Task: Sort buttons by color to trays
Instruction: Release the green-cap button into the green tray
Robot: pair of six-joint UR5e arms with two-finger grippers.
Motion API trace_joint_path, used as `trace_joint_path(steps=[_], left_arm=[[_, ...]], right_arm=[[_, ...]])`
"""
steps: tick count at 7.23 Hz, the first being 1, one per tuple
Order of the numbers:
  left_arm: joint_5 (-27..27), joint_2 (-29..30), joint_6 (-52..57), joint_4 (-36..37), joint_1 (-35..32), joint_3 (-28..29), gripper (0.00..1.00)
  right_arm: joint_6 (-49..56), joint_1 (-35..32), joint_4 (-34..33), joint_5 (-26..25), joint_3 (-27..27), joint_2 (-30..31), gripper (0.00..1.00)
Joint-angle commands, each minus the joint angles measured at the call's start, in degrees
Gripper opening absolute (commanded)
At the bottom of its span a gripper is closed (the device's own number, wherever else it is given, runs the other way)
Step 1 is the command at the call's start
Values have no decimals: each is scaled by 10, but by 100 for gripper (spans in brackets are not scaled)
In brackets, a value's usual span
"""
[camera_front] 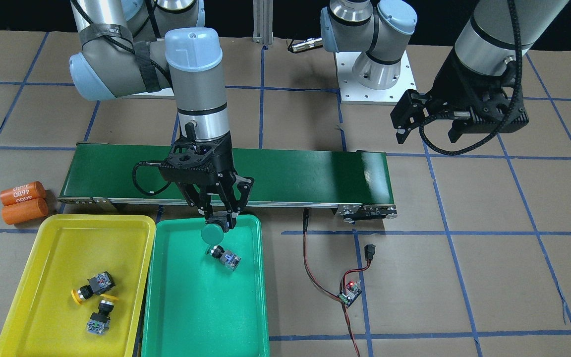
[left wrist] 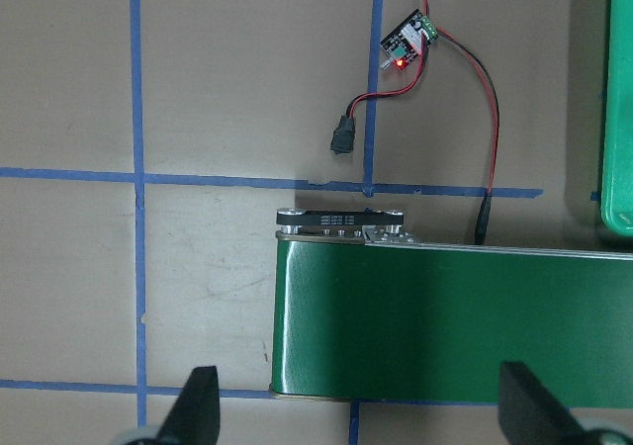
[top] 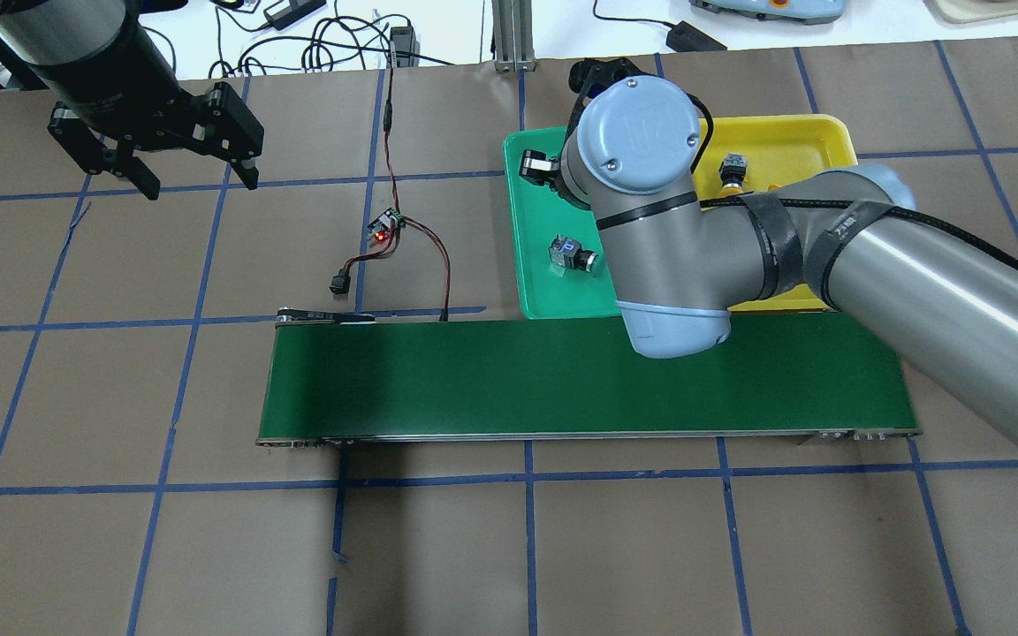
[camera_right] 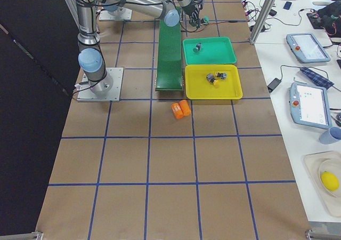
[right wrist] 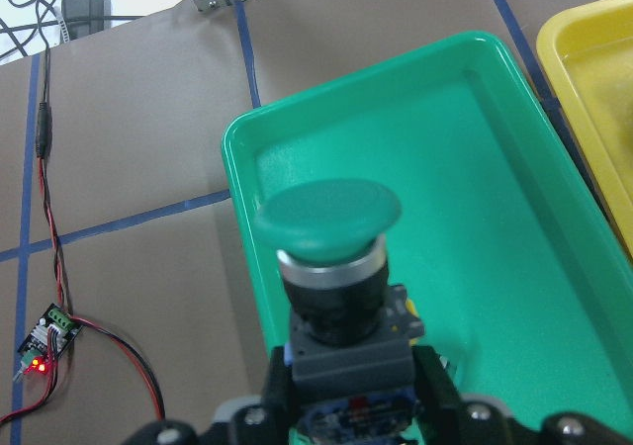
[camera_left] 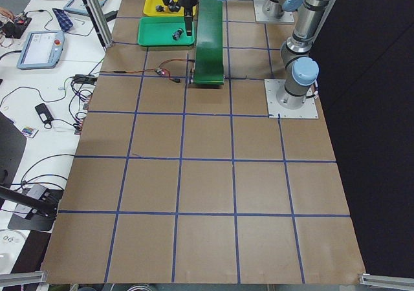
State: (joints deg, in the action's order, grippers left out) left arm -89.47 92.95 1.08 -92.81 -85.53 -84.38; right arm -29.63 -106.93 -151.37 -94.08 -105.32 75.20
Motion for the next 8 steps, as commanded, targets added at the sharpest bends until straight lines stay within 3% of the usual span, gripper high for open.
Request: trace_joint_path(steps=[1, 5, 6, 8], left_arm=[[0, 1, 0, 1, 0, 0, 100], [0, 1, 0, 2, 0, 0, 100], [0, 1, 0, 1, 0, 0, 100], [0, 1, 0, 2, 0, 0, 100]], right_arm=[[-2, 1, -1, 5, -2, 0, 100], [1, 6, 23, 5, 5, 7, 100], [11, 6, 114, 4, 26, 20, 100], [23, 17, 351, 7, 130, 21, 100]])
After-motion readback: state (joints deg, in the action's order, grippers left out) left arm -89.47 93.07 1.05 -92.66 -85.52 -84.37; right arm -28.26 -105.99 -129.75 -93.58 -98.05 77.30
